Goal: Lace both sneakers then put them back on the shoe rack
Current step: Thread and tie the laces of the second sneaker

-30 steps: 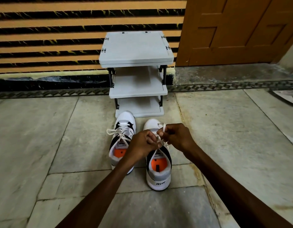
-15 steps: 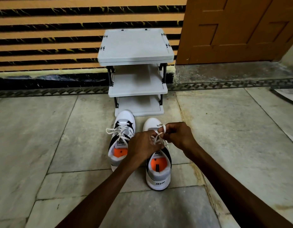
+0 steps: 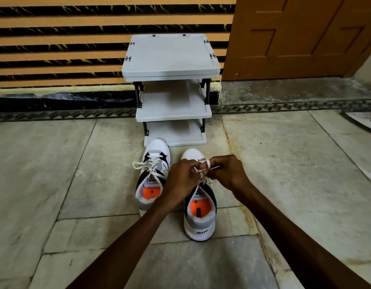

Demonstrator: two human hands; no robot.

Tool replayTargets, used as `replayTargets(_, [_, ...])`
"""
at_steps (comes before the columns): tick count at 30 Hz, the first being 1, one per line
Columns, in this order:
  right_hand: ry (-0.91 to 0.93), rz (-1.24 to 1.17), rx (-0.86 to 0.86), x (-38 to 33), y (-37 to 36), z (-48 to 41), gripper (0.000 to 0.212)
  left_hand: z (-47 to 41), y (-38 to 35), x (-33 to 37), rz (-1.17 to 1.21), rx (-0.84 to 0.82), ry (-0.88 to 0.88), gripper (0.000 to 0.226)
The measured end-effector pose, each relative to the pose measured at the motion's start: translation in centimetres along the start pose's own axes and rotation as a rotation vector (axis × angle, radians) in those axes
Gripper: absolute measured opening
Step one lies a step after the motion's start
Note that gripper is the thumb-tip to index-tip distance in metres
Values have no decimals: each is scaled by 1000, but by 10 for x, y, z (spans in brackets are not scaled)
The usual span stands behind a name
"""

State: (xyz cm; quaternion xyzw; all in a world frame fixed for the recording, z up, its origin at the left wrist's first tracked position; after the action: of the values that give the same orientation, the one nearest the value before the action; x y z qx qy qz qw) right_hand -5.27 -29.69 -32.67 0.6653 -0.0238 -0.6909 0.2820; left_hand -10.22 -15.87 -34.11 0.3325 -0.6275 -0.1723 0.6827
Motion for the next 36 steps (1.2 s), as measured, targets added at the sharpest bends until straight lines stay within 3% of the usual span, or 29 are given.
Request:
replayTargets(5, [0,4,-2,0,-3,3,16,5,-3,1,-28,-15,-7,25])
replayTargets(8, [-15,17,16,1,-3,4,16,2,-1,-7,140,-92,131,12])
replayTargets(12, [-23,18,25,1,0,5,16,-1,6,-18,343,-251,266,16])
replayTargets(18, [-12,-32,39,1,-2,9,10,-4,22,-5,-74,-168,25,23])
replayTargets(20, [8,-41,29,1,-3,10,6,-4,23,-5,129,-237,104,25])
replayTargets(22, [6,-65,15,2,-5,11,18,-2,23,-3,382,-265,217,23])
replayTargets(26, [-18,-92,16,3,-7,13,24,1,29,3,478,-240,277,21])
replayTargets(29, [-47,-122,29,2,-7,13,25,-1,38,4,296,-119,204,26])
replayTargets(33, [-112,-188,71,1,-4,16,19,2,61,22,-377,142,4,36])
replayTargets(36, [-124,-198,114,0,-2,18,16,5,70,33,-537,242,-76,32])
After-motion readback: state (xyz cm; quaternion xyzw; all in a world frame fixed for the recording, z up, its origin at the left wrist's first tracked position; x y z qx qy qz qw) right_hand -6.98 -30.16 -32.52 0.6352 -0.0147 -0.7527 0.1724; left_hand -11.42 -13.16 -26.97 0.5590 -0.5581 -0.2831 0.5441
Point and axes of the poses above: each hand's wrist, its own z-axis away from the middle knuckle, its own y-axis out of the back of the hand, x = y × z, the point moved 4 cm from there along -z, towards the middle knuckle, and after that the axes turned 4 degrees about y, right-handed, at the moved point
